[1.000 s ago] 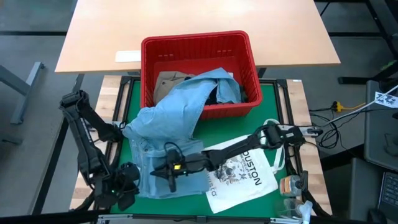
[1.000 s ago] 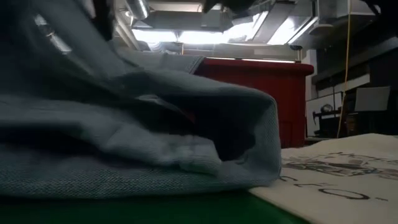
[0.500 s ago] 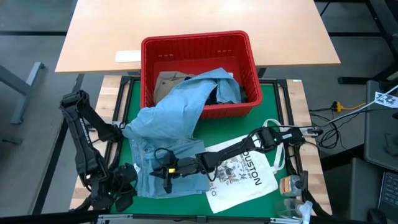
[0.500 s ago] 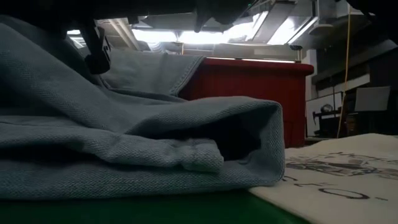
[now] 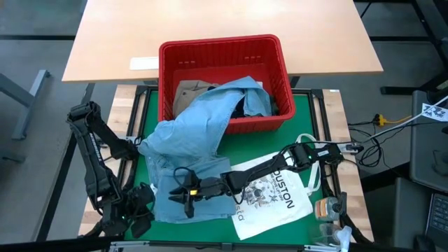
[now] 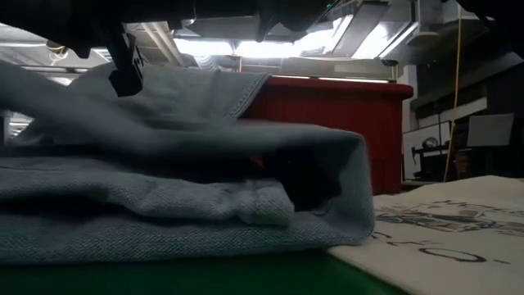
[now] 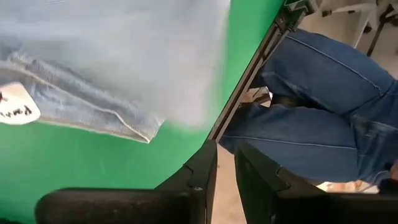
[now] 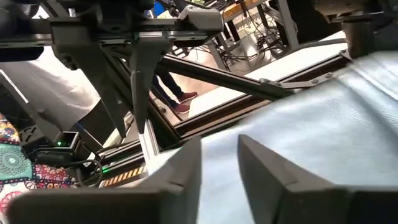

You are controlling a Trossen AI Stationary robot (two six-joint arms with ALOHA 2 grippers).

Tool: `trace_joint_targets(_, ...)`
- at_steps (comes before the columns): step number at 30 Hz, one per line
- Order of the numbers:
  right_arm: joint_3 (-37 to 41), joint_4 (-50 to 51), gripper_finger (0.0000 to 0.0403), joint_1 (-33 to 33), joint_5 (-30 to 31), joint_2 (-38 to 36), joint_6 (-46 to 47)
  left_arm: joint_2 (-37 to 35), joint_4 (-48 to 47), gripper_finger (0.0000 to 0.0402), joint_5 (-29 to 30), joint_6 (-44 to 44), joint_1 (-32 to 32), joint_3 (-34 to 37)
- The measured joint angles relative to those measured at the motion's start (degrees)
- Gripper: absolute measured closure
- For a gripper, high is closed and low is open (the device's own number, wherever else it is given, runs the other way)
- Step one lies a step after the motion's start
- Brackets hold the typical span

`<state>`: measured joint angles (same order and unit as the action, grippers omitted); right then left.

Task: Fold Laundry from Bin
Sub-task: Fold the blue jeans

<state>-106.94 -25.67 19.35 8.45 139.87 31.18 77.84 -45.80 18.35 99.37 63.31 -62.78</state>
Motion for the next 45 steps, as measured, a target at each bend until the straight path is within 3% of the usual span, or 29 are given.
trace_joint_targets(5,0.0,0.11,0.0238,-0.11,0.95,-0.06,-0.04,0.09,0.0,0.0316,-0.18,0.77,0.0,0.0)
trace_joint_targets(10,0.0,4.65,0.0233,-0.79,-6.84,-1.7,-3.84,1.71,-0.02,0.0303,4.62,0.59,-0.02,0.0)
trace_joint_targets(13,0.0,10.53,0.024,-1.04,-9.77,-4.24,-8.09,3.54,0.02,0.0304,5.53,0.59,-0.06,0.0)
trace_joint_targets(19,-0.04,24.36,0.0246,0.24,-7.9,-9.41,-18.88,8.19,-0.04,0.0305,4.85,0.54,-0.07,0.04)
trace_joint_targets(24,-0.04,36.36,0.0247,1.91,-7.54,-10.14,-21.0,13.09,-0.07,0.0305,4.66,0.54,-0.07,0.04)
trace_joint_targets(30,0.02,54.06,0.0247,3.13,-1.43,-9.63,-21.12,20.77,0.04,0.0305,0.18,0.59,-0.07,0.04)
trace_joint_targets(36,0.04,61.4,0.0247,3.13,3.54,-9.57,-21.09,26.73,3.44,0.0305,-6.59,0.63,-0.11,0.02)
trace_joint_targets(41,0.04,61.46,0.0247,3.13,3.56,-9.57,-21.11,25.58,6.15,0.031,-13.08,1.94,-0.94,0.03)
trace_joint_targets(45,0.04,62.1,0.0247,3.19,3.57,-9.82,-21.18,20.57,6.77,0.0328,-13.93,2.1,-1.33,0.07)
